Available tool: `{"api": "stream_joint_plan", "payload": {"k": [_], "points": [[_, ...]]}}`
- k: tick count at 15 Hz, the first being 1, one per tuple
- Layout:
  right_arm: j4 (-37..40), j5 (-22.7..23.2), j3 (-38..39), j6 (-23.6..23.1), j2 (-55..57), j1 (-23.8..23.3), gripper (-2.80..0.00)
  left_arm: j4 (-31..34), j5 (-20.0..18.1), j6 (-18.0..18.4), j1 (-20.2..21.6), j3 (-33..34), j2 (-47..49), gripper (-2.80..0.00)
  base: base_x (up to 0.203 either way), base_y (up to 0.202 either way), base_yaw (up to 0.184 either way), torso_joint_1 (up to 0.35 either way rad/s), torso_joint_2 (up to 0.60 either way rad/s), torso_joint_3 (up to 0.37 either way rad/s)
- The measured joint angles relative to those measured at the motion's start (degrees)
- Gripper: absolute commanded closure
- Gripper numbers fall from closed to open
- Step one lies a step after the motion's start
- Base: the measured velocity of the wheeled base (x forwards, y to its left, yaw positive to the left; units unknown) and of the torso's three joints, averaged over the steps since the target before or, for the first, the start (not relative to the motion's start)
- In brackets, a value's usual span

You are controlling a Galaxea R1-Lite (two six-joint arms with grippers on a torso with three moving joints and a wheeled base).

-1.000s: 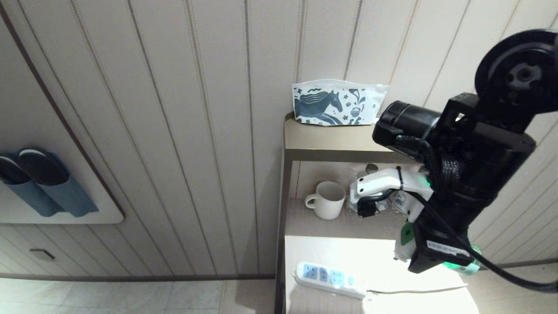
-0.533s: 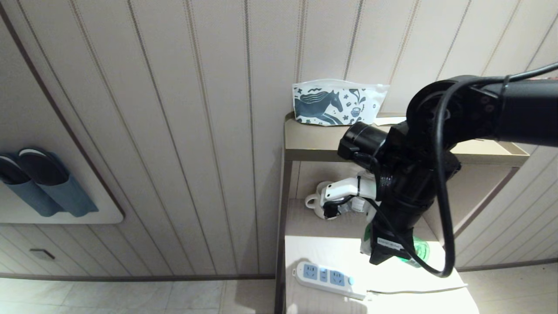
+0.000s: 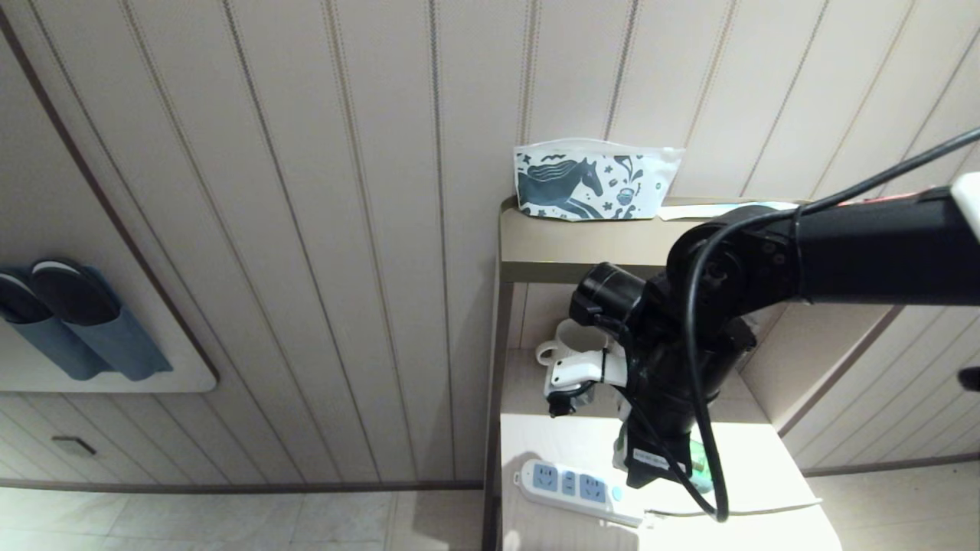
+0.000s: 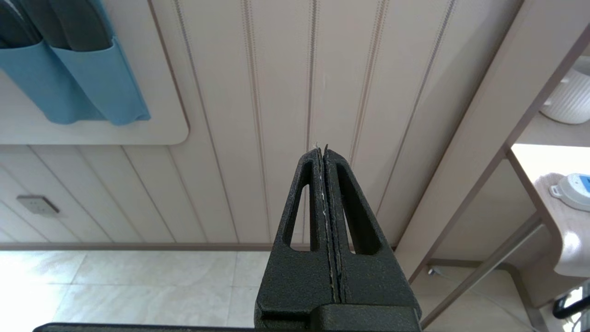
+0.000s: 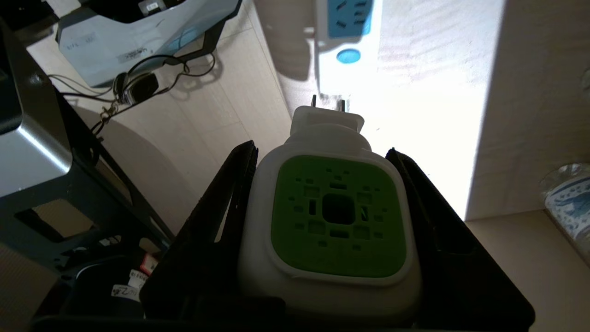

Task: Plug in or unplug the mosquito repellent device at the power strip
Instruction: Insert the plug into the socket

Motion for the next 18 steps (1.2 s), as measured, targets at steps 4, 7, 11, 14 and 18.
{"api": "stream_joint_plan", "payload": {"k": [4, 7, 11, 14, 18], "points": [[-9.2, -0.3, 11.6, 0.4, -4.7, 1.0, 0.00, 0.0, 0.0, 0.0, 0.0, 0.0, 0.0, 0.00, 0.000, 0.000, 0.000, 0.000, 0.00, 0.000], [-20.1, -1.9, 15.0, 0.2, -4.2, 1.1, 0.00, 0.0, 0.0, 0.0, 0.0, -0.1, 0.0, 0.00, 0.000, 0.000, 0.000, 0.000, 0.00, 0.000], [-27.1, -4.2, 13.0, -0.3, 1.4, 0.4, 0.00, 0.0, 0.0, 0.0, 0.0, 0.0, 0.0, 0.00, 0.000, 0.000, 0.000, 0.000, 0.00, 0.000], [-26.2, -5.0, 7.5, -1.1, 6.9, 0.3, 0.00, 0.0, 0.0, 0.0, 0.0, 0.0, 0.0, 0.00, 0.000, 0.000, 0.000, 0.000, 0.00, 0.000], [-21.2, -5.1, 4.2, -1.2, 9.7, 1.3, 0.00, 0.0, 0.0, 0.0, 0.0, 0.0, 0.0, 0.00, 0.000, 0.000, 0.000, 0.000, 0.00, 0.000]]}}
